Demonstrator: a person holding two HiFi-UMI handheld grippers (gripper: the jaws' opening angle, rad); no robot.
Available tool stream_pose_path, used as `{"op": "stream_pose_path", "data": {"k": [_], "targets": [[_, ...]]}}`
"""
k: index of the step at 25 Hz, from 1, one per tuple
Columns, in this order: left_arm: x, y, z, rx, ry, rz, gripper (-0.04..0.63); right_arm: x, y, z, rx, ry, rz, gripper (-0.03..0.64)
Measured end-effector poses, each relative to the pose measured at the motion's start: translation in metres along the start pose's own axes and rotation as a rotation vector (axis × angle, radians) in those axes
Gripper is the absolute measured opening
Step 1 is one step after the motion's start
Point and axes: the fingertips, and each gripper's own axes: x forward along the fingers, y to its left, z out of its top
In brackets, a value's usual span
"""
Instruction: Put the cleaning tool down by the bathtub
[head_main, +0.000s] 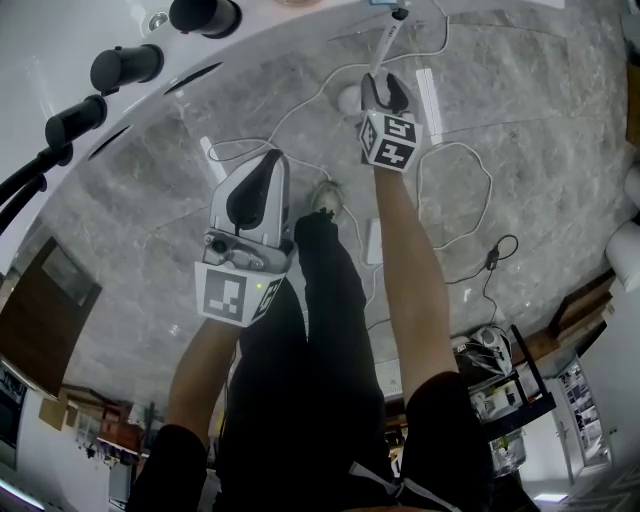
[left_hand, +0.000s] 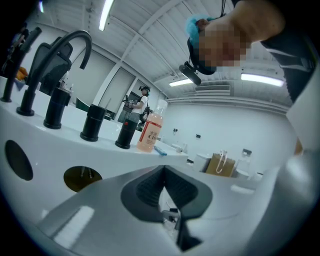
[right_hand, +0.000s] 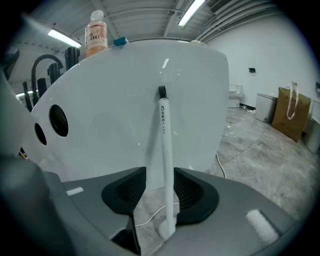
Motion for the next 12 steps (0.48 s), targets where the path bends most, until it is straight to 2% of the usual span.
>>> {"op": "stream_pose_path", "data": {"k": [6, 12], "targets": [[-0.025, -0.014, 0.049, 0.009, 0.004, -0.024, 0.009, -0.055, 0.020, 0.014, 0.032, 0.010, -0.013, 0.156], [-0.040, -0.031, 0.104, 0.012, -0.020, -0.042, 0.009, -0.110, 0.034, 0.040, 0.049, 0.012, -0.031, 0.079]]}}
